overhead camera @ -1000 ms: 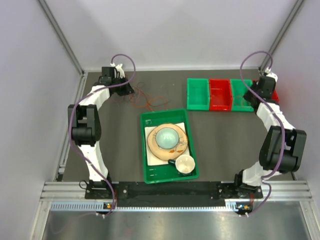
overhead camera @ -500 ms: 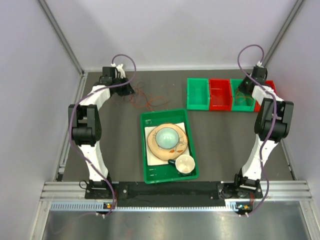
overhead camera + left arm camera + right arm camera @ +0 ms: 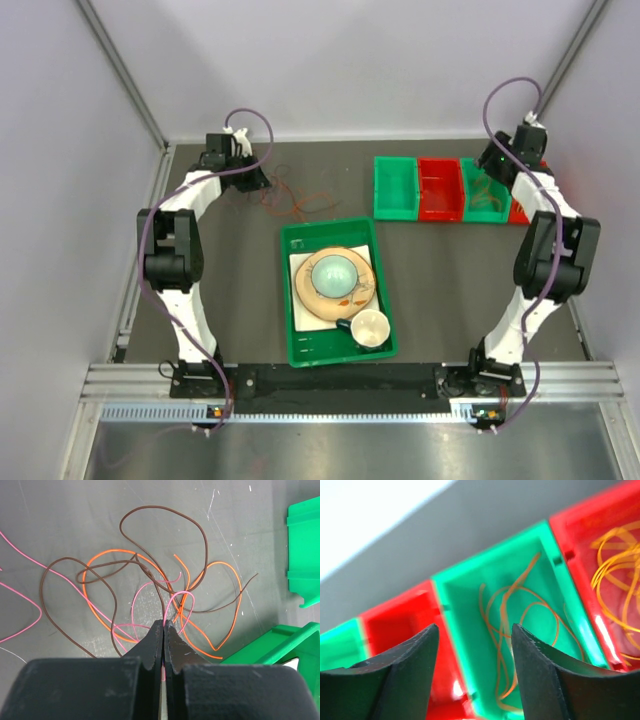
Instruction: Untangle the cables
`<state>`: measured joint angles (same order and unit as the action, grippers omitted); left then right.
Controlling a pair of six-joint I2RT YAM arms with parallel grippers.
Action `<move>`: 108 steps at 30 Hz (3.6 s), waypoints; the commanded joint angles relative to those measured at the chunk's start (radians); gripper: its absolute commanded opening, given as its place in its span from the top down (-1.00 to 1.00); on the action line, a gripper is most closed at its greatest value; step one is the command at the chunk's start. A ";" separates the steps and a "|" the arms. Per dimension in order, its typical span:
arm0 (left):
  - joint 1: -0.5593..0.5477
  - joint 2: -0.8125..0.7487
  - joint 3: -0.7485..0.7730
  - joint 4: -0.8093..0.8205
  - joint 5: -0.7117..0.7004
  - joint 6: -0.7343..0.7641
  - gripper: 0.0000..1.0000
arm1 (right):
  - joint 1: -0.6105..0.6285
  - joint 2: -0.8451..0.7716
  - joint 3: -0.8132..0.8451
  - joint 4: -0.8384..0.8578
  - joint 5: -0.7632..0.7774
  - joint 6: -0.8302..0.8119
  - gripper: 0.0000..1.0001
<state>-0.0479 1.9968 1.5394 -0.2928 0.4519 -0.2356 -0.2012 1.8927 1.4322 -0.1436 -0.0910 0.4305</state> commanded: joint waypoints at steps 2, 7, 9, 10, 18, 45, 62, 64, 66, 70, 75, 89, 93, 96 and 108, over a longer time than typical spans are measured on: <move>-0.006 -0.018 0.036 0.018 0.005 0.012 1.00 | -0.007 -0.155 0.016 0.012 0.042 -0.045 -0.27; -0.006 -0.024 0.030 0.020 0.011 0.012 1.00 | -0.007 -0.303 -0.152 0.061 0.069 -0.050 -0.04; -0.006 -0.027 0.025 0.021 0.010 0.013 1.00 | -0.007 -0.348 -0.217 0.065 0.079 -0.055 0.16; -0.006 -0.027 0.025 0.023 0.010 0.013 1.00 | -0.007 -0.378 -0.280 0.076 0.083 -0.050 0.26; -0.007 -0.018 0.034 0.026 0.024 0.001 1.00 | -0.012 -0.327 -0.380 0.125 0.086 -0.004 -0.42; -0.009 -0.009 0.059 -0.003 -0.004 0.010 1.00 | -0.024 -0.052 -0.128 0.162 0.088 0.042 -0.08; -0.023 -0.134 0.062 0.093 -0.056 -0.091 1.00 | 0.107 -0.561 -0.348 0.147 0.131 0.070 -0.98; -0.023 -0.154 0.060 0.109 -0.099 -0.110 1.00 | 0.245 -0.523 -0.302 0.083 0.152 -0.001 -0.97; -0.021 -0.187 0.051 0.132 -0.151 -0.139 1.00 | 0.342 -0.460 -0.176 0.021 0.175 -0.099 -0.98; -0.012 -0.250 -0.012 0.228 -0.310 -0.192 1.00 | 0.551 -0.252 0.031 -0.088 0.252 -0.193 -0.97; 0.000 -0.227 0.048 0.175 -0.274 -0.199 1.00 | 0.693 -0.008 0.247 -0.143 0.205 -0.257 -0.78; 0.014 -0.217 0.010 0.210 -0.200 -0.203 1.00 | 0.783 0.531 0.798 -0.412 0.112 -0.358 -0.28; 0.014 -0.210 0.010 0.210 -0.196 -0.200 1.00 | 0.786 0.549 0.780 -0.381 0.140 -0.366 -0.25; 0.014 -0.205 0.013 0.208 -0.194 -0.200 1.00 | 0.789 0.568 0.783 -0.381 0.146 -0.369 -0.21; 0.014 -0.208 0.007 0.202 -0.190 -0.189 1.00 | 0.815 0.638 0.838 -0.386 0.154 -0.363 -0.22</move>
<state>-0.0391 1.7924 1.5486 -0.1341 0.2470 -0.4252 0.5804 2.4863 2.1826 -0.5316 0.0448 0.0776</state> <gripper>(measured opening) 0.012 0.613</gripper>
